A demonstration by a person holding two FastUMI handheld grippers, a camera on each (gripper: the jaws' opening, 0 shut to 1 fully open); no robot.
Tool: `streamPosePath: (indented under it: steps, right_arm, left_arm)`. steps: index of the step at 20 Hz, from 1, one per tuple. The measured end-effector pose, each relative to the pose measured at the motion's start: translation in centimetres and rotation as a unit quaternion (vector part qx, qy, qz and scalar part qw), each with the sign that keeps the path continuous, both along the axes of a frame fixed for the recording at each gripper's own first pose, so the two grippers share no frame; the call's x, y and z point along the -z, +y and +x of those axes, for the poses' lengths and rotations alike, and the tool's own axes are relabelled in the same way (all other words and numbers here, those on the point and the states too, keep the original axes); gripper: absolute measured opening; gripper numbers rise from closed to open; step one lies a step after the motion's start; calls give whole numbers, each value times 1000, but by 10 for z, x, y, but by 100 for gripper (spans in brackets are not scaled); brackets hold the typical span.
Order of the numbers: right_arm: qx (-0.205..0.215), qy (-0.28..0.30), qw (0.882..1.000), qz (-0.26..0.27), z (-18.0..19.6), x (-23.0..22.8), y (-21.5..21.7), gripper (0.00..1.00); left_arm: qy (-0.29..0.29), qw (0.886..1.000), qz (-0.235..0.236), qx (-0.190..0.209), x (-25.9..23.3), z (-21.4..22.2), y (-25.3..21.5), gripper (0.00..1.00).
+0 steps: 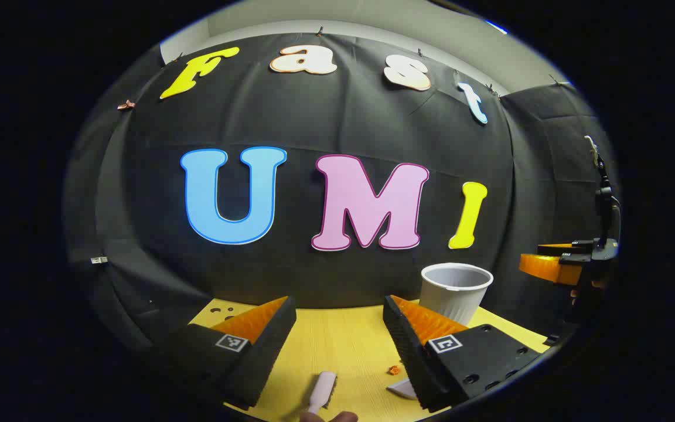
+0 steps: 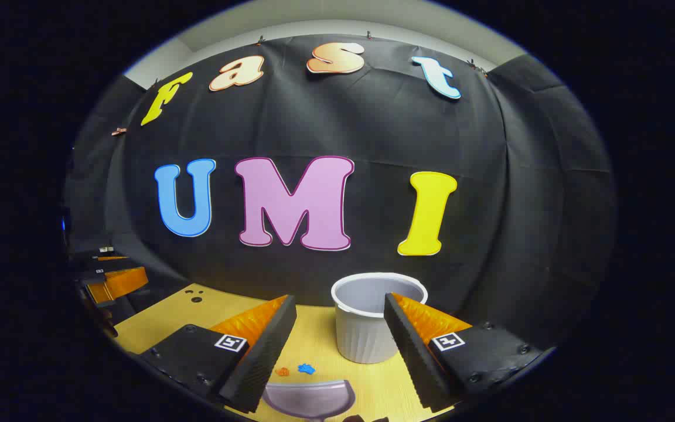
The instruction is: Pick up the small broom and dustpan from the desktop, sweep the trash into the dustpan with the broom, and then empty the trash into the garbage bin.
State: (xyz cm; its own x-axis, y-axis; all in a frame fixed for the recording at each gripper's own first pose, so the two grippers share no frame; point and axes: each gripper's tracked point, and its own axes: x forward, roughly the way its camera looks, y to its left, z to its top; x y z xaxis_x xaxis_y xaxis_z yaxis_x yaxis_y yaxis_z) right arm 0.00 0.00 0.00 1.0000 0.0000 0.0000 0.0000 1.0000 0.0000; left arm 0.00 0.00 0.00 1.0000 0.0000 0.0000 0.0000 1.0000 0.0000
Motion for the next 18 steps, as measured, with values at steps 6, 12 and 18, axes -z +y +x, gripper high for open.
streamPosePath:
  steps: [6, 12, 18]
  right_arm:
    - [2, -3, 1000, -20, -3, 3, 1, 98]
    - [-3, -2, 999, -43, -9, 8, 11, 98]
    - [-16, 7, 999, -42, -11, 18, 26, 98]
  left_arm:
    - [4, 1000, 1, 1, 7, 1, -5, 95]
    - [8, 1000, 1, 7, 6, -1, -6, 96]
    - [14, 1000, 12, 10, 6, -9, -2, 95]
